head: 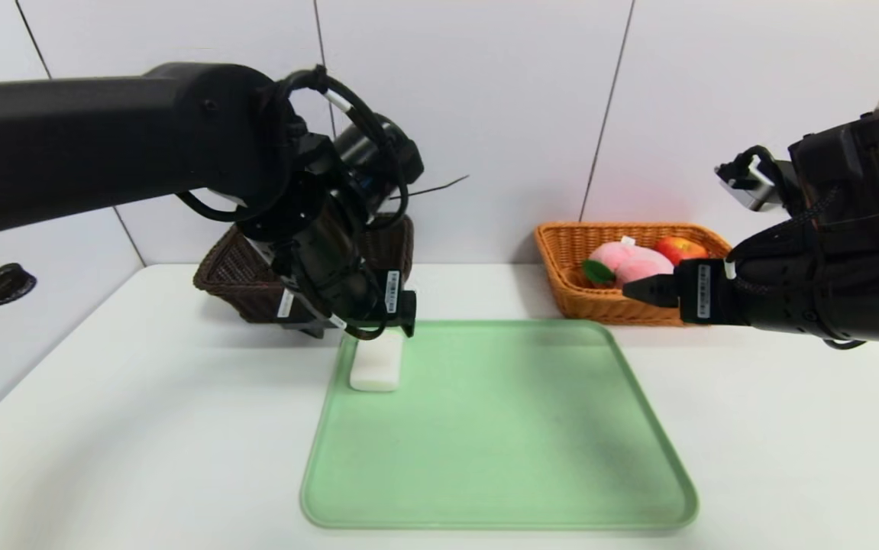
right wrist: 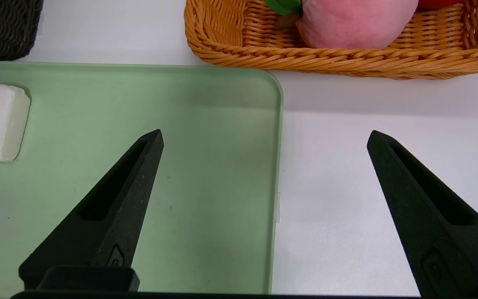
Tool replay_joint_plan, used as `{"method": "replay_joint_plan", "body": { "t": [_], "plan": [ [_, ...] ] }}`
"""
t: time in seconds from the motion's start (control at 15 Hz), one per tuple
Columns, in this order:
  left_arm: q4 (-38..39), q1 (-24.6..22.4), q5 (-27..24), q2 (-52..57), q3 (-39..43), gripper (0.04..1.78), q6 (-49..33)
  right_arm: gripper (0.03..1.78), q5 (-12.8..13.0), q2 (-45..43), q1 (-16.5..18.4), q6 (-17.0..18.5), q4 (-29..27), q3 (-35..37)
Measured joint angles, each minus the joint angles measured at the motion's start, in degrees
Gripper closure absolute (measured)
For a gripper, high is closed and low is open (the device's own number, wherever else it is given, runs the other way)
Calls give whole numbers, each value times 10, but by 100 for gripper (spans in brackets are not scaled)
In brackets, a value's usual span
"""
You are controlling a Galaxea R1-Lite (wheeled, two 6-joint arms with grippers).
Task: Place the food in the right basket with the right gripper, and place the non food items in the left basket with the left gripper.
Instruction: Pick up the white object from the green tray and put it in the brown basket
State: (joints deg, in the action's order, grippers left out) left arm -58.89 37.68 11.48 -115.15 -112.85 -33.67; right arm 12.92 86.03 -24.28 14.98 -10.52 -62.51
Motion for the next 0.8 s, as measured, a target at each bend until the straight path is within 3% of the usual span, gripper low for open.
{"method": "replay_joint_plan", "body": {
  "t": [0.27,0.8],
  "plan": [
    [23,2,47,-45,0,15,-6,11,0,0,0,0,1,3],
    [55,2,52,-93,0,13,-27,11,0,0,0,0,2,4]
  ]
}}
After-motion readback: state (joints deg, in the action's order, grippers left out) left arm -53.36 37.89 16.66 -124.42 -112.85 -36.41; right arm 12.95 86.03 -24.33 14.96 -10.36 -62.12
